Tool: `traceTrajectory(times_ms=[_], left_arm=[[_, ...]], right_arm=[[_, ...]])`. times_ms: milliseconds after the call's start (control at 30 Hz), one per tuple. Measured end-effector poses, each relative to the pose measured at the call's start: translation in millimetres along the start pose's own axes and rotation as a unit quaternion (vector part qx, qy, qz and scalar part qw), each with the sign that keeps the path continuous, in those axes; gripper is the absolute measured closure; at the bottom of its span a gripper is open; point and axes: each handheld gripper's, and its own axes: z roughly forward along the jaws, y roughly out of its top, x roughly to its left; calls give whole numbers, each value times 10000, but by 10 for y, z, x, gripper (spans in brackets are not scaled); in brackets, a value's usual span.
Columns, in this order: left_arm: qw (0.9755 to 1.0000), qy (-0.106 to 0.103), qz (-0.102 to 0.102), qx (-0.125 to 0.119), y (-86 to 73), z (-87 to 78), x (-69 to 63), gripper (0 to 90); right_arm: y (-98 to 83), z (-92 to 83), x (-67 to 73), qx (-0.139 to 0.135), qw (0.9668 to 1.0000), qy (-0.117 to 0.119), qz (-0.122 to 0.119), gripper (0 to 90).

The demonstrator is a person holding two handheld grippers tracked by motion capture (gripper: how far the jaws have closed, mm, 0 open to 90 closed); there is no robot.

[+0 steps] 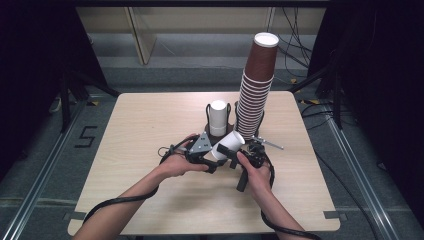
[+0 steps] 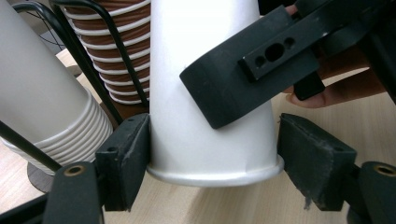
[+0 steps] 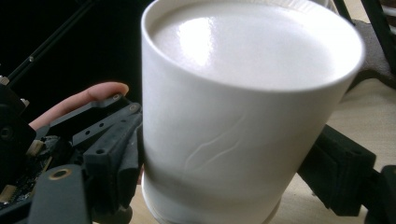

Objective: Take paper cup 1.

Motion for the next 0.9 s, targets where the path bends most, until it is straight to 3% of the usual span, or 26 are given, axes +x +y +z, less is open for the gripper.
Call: traceTrajectory(times_ms=[33,67,233,433,500,900], left_arm=[[10000,1,18,14,4,3,3,252],[10000,-6,45,67,13,15,9,229],[9999,-6,-6,119,20,69,12,163],[9998,10,-71,174,15,118,23,171],[9998,-47,-90,199,10,126,27,182],[9996,113,-25,250,21,30,26,343]], right_arm=[[-2,-5,19,12,10000,3,97,221],[1,-1,-4,-12,9999,3,-121,240],[-5,1,2,31,9999,-27,-145,275],[-25,16,14,47,9998,-42,-207,282],[-27,17,9,59,9998,-42,-207,280],[-1,33,39,128,9994,35,-320,186]])
